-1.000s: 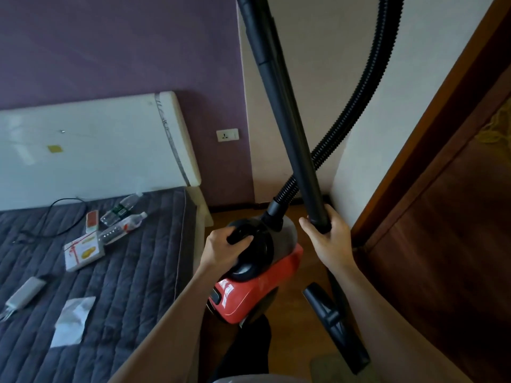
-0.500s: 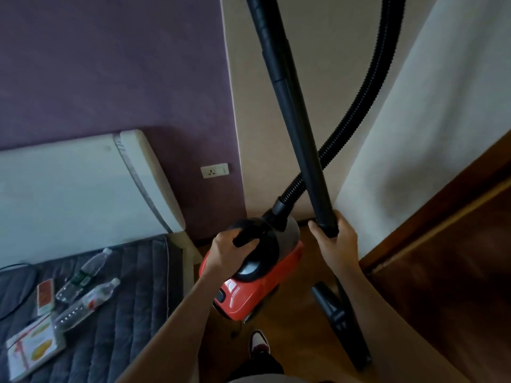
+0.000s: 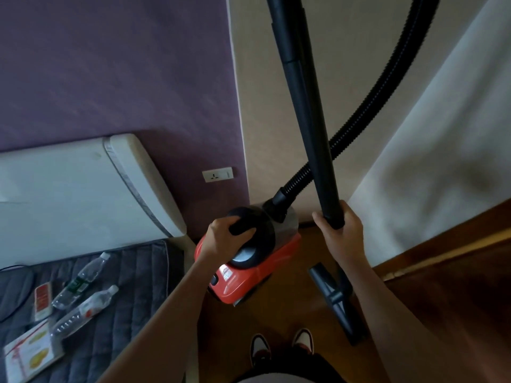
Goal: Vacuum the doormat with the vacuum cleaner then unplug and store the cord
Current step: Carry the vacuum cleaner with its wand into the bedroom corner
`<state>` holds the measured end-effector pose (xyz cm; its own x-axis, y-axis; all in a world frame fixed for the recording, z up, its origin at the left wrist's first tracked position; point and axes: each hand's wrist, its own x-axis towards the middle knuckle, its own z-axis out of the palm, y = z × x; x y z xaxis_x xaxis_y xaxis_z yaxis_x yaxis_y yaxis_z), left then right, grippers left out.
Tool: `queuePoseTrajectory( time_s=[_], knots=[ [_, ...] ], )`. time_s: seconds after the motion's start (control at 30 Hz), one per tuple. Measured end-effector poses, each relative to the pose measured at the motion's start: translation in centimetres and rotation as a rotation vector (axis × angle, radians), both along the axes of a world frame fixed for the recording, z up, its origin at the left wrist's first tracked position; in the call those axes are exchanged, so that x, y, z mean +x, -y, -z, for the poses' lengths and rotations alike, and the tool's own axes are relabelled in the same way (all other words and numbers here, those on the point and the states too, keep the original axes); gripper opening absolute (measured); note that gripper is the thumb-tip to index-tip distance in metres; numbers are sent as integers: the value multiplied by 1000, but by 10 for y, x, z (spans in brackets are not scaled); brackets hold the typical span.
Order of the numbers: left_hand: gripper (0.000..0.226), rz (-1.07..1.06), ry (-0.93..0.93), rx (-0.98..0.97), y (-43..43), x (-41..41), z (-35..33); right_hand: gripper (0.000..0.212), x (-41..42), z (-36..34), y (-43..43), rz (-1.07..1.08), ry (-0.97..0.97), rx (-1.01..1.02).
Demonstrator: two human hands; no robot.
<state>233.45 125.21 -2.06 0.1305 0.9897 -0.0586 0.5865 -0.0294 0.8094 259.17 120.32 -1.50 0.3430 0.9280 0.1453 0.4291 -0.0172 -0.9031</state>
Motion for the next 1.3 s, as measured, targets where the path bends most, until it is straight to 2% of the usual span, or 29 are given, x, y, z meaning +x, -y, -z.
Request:
queuePoseTrajectory(
  time_s=[0.27,0.57,0.83,1.1,1.23,1.3],
  knots=[
    [9,-38,-42,-42,-16,14,16,19,31,16,-24,-31,-61,-43],
    [12,-30,-84,-141,-31,55,65,14,88,74,-52,-55,-139,-103],
    [10,88,-114,-193,-49,88,172,18,120,175,-84,17,-99,-83],
    [8,141,-104,-234,-77,110,314,16,146,313,-111,4,-71,-63],
    [16,183,-119,-203,-99,119,386,20,147,382,-129,30,-72,14],
    [13,218,-111,-183,-112,126,425,19,152,420,-139,76,-56,55]
  ],
)
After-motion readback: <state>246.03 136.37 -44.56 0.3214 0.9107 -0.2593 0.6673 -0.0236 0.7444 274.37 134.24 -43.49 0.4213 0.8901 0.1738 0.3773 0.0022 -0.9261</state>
